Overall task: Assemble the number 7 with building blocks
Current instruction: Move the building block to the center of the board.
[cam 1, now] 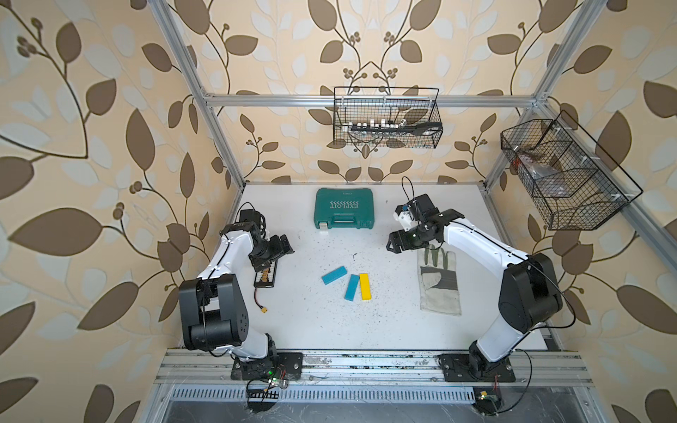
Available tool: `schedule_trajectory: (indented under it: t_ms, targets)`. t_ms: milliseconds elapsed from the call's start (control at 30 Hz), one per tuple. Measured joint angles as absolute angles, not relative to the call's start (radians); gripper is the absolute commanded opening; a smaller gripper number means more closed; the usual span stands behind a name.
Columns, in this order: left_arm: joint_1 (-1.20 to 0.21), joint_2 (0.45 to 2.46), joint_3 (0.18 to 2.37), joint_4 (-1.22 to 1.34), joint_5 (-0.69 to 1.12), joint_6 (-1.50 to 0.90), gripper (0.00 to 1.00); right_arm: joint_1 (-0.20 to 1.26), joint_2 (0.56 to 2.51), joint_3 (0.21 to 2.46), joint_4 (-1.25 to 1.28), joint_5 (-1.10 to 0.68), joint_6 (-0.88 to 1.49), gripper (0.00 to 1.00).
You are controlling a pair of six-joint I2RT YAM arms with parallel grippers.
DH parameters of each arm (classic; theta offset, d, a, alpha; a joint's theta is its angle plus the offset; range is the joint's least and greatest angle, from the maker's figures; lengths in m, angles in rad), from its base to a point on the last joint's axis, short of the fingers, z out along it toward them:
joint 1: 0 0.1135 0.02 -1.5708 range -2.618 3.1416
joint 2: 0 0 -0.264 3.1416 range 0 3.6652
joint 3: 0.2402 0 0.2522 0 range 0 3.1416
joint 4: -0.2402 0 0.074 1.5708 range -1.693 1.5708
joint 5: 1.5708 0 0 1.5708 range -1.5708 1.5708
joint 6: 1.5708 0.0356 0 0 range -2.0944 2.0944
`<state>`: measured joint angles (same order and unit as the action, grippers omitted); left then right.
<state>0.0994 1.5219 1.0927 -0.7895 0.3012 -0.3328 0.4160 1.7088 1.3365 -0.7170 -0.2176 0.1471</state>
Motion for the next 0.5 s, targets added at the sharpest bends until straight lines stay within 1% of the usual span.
schedule_trajectory:
  t_ms: [100,200,333,500]
  targets:
    - [0.01,1.573,1.134,-0.79,0.331,-0.329,0.92,0.472,1.717,1.352,-0.74,-0.213,0.122,0.83]
    - [-0.127,1.633,1.146,-0.791,0.351,-0.334,0.88,0.511,1.718,1.352,-0.759,-0.21,0.111,0.83]
    - [-0.29,1.69,1.146,-0.791,0.331,-0.336,0.87,0.51,1.718,1.352,-0.768,-0.181,0.109,0.86]
    - [-0.429,1.694,1.146,-0.78,0.253,-0.289,0.83,0.496,1.714,1.339,-0.768,-0.145,0.103,0.88]
